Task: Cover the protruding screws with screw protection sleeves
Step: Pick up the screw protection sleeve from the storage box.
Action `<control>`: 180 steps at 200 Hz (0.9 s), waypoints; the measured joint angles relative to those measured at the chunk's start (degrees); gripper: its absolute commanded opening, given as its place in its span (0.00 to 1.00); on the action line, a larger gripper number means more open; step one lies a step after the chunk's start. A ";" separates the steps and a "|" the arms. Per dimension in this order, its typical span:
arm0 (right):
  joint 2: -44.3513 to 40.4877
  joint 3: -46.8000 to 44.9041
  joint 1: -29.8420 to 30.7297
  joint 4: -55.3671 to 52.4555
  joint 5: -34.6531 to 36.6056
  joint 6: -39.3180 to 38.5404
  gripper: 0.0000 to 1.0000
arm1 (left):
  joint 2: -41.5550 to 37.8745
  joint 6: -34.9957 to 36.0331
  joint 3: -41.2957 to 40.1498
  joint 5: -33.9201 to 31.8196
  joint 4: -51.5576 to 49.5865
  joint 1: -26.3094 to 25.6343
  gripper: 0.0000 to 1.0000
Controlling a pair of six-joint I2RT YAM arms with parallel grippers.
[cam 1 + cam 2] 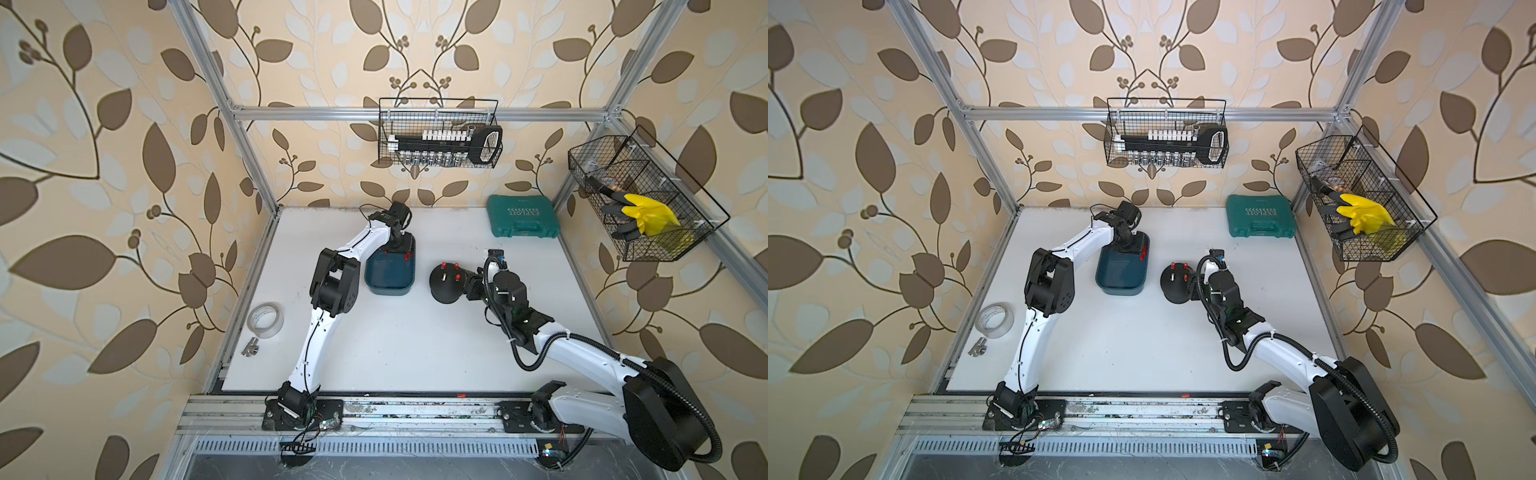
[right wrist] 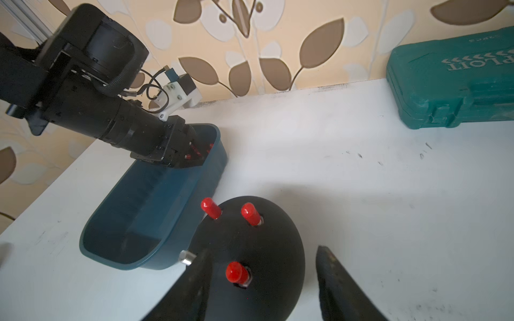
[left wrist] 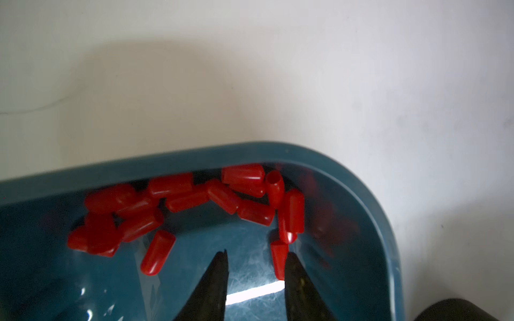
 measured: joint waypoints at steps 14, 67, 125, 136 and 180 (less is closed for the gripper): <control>0.39 0.02 0.00 0.00 0.07 0.02 0.61 | 0.00 0.00 -0.61 0.79 0.59 -0.02 0.37; 2.21 0.02 0.02 -0.68 0.48 0.04 0.61 | 0.20 -0.02 -2.23 2.56 1.14 -0.37 0.37; 2.34 0.07 0.02 -0.83 0.46 0.09 0.61 | 1.16 0.22 -2.32 2.32 2.36 -0.37 0.21; 2.56 0.13 0.02 -0.83 0.46 0.13 0.61 | 1.16 0.00 -2.32 2.25 2.58 -0.37 0.19; 3.39 0.37 0.07 -1.20 0.35 0.48 0.61 | 1.14 0.13 -2.84 2.21 3.61 -0.37 0.14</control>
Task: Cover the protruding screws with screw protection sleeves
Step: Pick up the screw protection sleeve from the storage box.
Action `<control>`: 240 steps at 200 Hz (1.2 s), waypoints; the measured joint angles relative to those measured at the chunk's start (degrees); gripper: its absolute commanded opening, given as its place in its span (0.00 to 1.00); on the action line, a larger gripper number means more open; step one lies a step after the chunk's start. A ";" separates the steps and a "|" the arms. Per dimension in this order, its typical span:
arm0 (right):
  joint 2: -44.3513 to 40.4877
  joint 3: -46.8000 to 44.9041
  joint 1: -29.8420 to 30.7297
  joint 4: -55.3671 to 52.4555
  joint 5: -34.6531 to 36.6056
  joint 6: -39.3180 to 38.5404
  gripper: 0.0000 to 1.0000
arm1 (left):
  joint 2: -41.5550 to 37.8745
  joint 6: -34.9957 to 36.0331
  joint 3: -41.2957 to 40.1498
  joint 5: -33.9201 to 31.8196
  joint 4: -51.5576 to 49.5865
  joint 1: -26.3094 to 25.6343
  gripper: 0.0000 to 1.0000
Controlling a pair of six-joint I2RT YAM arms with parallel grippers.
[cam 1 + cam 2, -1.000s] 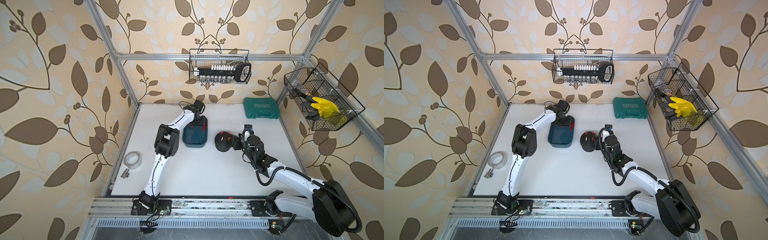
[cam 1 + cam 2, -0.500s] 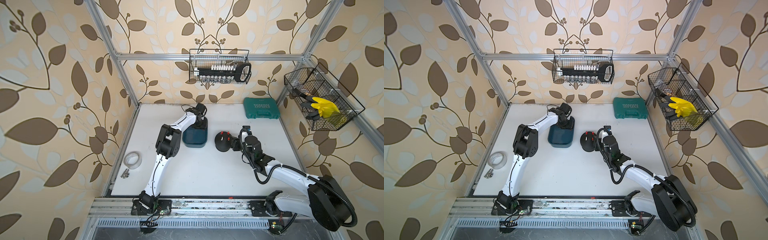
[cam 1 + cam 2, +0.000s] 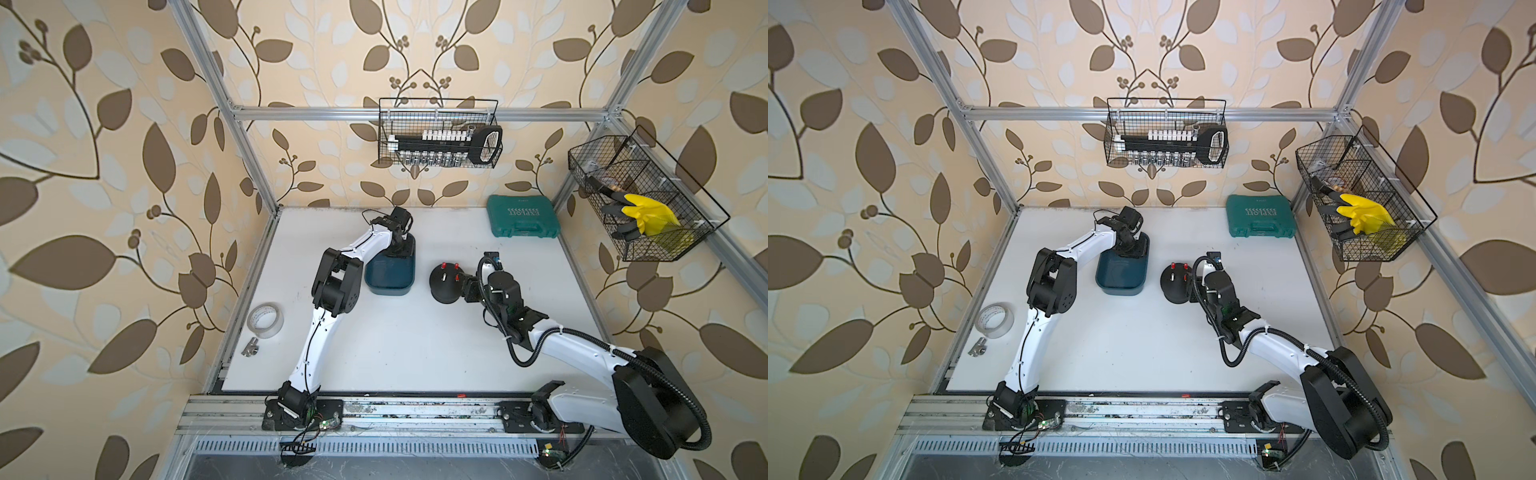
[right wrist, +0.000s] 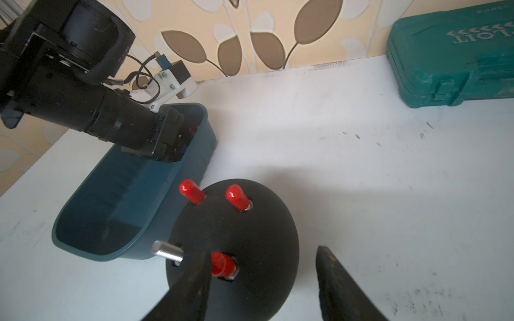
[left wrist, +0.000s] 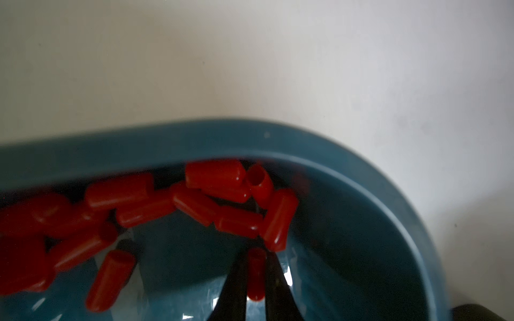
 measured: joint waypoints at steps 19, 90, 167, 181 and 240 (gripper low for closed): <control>0.02 0.17 0.00 -0.26 -0.13 0.00 0.61 | -1.03 0.09 -2.03 0.00 1.70 0.00 0.13; 0.68 1.92 0.04 -1.20 -0.92 0.02 0.61 | -8.72 0.33 -12.76 -0.13 4.33 0.00 0.07; 0.81 13.03 0.02 -10.08 -17.53 0.92 0.60 | -25.57 -1.75 -25.00 3.26 7.85 0.17 0.09; 0.83 16.52 -0.02 -11.30 -24.33 1.84 0.60 | -30.75 -2.89 -28.81 6.27 9.99 0.17 0.09; 0.68 18.78 -0.02 -9.99 -44.57 7.65 0.58 | -50.90 -10.80 -44.19 20.76 24.87 0.15 0.14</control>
